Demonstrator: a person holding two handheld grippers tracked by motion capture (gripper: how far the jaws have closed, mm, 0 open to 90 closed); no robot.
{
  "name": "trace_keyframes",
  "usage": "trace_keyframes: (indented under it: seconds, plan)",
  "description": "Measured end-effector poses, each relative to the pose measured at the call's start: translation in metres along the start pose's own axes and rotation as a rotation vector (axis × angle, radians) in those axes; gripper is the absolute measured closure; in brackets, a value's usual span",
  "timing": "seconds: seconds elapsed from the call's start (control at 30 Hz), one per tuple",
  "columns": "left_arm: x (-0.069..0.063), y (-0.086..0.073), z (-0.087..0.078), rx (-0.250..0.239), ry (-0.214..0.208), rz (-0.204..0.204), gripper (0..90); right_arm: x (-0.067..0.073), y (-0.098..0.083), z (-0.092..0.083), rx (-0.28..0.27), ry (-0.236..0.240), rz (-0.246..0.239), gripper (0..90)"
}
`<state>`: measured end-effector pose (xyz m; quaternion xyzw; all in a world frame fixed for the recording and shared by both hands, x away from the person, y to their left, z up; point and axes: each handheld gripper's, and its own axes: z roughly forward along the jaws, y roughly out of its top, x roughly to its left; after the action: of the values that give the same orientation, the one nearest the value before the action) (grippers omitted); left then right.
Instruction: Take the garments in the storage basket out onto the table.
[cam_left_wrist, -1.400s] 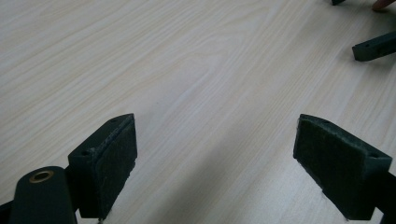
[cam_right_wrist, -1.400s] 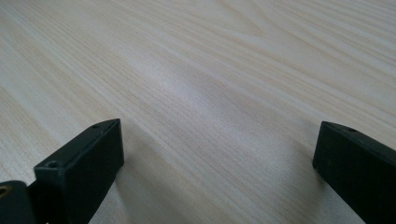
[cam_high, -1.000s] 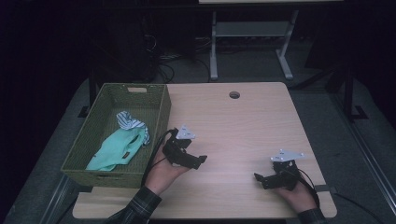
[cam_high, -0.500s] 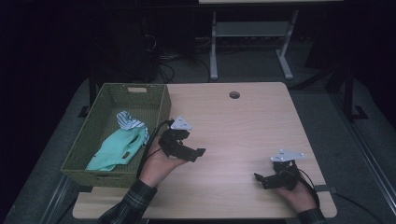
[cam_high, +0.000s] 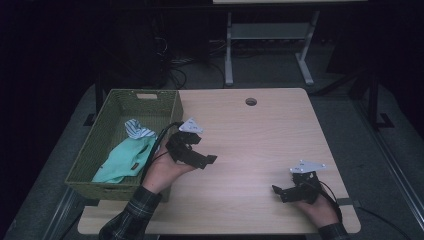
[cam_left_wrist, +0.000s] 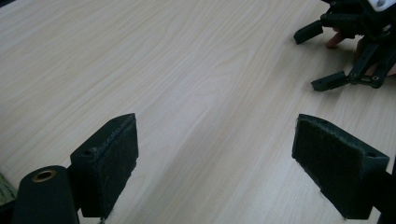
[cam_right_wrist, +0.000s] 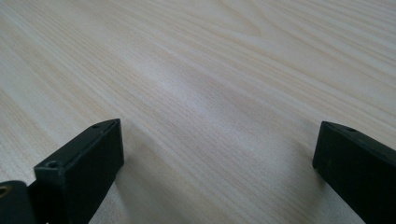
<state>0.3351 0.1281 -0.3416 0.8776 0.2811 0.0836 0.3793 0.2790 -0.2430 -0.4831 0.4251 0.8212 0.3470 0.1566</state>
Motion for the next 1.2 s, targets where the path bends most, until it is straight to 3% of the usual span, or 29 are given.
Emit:
trace_keyframes:
  seconds: [0.17, 0.4, 0.6, 1.2]
  plan:
    - [0.004, -0.001, -0.005, -0.015, -0.018, -0.015, 14.2, 0.000, 0.000, 0.000, 0.000, 0.000, -0.002, 1.4]
    - [0.010, 0.000, -0.016, -0.015, -0.024, 0.007, 14.3, 0.000, 0.000, 0.000, -0.001, 0.000, -0.001, 1.4]
    - [0.018, -0.005, -0.025, -0.026, -0.021, -0.010, 14.3, 0.000, 0.000, 0.000, 0.001, 0.000, -0.002, 1.4]
    - [0.048, -0.024, -0.064, -0.060, 0.046, -0.071, 15.2, 0.000, 0.000, 0.000, 0.001, 0.000, -0.002, 1.4]
